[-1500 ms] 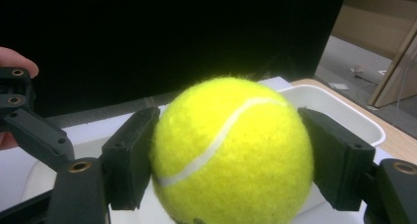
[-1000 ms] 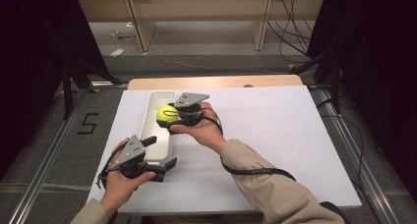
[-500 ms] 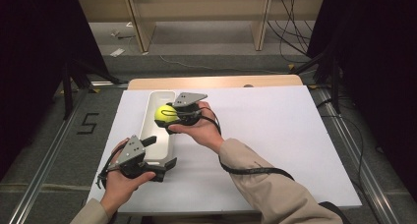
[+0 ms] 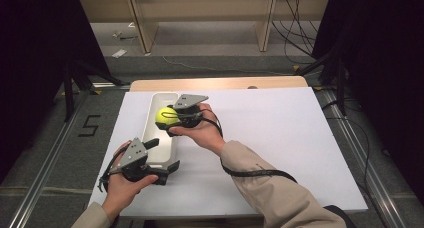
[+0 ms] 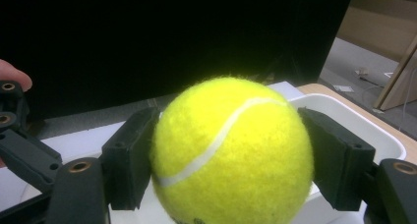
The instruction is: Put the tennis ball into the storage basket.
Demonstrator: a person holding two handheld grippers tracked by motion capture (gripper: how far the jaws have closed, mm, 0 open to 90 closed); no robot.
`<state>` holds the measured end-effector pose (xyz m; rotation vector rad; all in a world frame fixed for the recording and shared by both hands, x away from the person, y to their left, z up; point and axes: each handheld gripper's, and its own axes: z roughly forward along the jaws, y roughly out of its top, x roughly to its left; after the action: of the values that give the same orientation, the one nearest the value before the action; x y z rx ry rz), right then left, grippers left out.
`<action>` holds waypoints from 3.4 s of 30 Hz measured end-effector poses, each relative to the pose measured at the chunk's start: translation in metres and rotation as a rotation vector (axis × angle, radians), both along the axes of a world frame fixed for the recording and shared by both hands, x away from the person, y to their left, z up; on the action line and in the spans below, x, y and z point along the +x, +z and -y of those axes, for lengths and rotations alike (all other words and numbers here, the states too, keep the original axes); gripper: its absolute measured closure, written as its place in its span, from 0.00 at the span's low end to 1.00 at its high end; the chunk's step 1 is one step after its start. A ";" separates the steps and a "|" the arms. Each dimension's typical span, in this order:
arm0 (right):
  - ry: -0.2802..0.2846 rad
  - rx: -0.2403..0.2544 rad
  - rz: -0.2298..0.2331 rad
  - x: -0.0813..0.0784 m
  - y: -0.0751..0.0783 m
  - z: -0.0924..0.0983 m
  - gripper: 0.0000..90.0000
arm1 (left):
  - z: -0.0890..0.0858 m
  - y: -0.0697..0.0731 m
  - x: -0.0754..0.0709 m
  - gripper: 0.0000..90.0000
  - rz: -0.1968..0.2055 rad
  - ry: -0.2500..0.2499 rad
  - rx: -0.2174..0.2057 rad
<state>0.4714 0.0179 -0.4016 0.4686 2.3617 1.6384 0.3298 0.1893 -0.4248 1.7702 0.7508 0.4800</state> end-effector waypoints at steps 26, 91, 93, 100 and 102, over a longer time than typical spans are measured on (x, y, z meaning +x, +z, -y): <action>0.011 -0.011 -0.003 0.004 -0.003 -0.011 0.31 | 0.000 0.001 -0.001 0.00 0.007 -0.001 0.008; 0.028 -0.072 -0.039 0.011 -0.019 -0.028 0.31 | 0.000 0.001 -0.001 0.00 0.003 -0.001 0.003; 0.031 -0.074 -0.037 0.011 -0.020 -0.028 0.31 | 0.000 0.001 -0.001 0.00 0.006 -0.001 0.006; 0.034 -0.081 -0.040 0.011 -0.020 -0.029 0.31 | 0.000 0.001 -0.001 0.00 0.006 -0.002 0.006; 0.034 -0.081 -0.039 0.011 -0.020 -0.029 0.31 | 0.000 0.001 -0.001 0.00 0.006 -0.002 0.007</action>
<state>0.4820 0.0469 -0.4216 0.4508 2.4672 1.5540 0.3290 0.1890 -0.4242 1.7749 0.7444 0.4868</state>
